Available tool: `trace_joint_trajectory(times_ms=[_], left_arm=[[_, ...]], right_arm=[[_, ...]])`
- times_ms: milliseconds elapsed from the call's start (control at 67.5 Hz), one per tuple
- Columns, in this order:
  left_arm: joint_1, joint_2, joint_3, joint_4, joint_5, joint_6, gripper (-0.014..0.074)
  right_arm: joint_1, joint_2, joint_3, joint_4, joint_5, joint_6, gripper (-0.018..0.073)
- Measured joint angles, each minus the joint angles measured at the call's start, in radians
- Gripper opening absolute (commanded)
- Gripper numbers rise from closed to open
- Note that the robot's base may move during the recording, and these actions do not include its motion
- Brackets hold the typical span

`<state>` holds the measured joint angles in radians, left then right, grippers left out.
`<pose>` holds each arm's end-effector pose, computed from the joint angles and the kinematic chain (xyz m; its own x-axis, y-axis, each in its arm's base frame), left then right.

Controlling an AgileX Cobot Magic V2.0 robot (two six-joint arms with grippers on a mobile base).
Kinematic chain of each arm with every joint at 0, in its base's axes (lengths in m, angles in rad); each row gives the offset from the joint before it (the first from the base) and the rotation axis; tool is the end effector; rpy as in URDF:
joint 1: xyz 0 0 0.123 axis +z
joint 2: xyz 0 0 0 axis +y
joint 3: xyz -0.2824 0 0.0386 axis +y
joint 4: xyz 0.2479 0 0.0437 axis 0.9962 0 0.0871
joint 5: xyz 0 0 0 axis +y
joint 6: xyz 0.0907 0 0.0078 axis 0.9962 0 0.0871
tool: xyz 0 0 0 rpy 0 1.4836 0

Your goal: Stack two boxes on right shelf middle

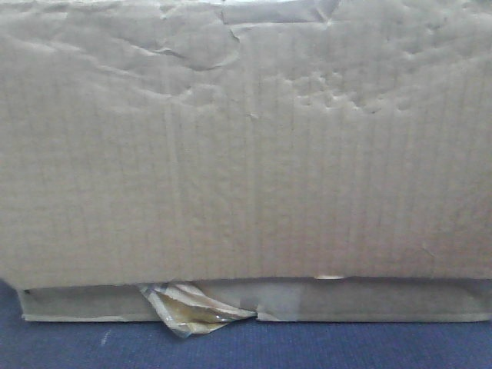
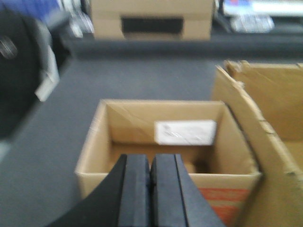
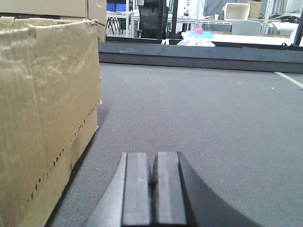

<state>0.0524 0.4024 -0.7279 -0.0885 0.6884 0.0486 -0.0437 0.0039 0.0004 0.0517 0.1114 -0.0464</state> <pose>0.0638 -0.0018 0.3651 -0.2700 -0.0340 -0.9623 -0.0037 0.9994 -0.0343 0.0568 -0.0020 0.2026 -0.0281 0.0062 -0.9996 0.0381 0.9993 0.0051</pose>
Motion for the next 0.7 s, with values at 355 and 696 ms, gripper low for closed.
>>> trace_joint_trajectory(times_ms=[355, 696], left_arm=[[0.000, 0.358, -0.235, -0.131, 0.056, 0.000, -0.0098], [0.089, 0.685, -0.451, -0.127, 0.275, 0.031, -0.0104]], right_arm=[[0.000, 0.000, 0.000, 0.000, 0.000, 0.000, -0.0166], [0.000, 0.000, 0.000, 0.000, 0.000, 0.000, -0.0166]])
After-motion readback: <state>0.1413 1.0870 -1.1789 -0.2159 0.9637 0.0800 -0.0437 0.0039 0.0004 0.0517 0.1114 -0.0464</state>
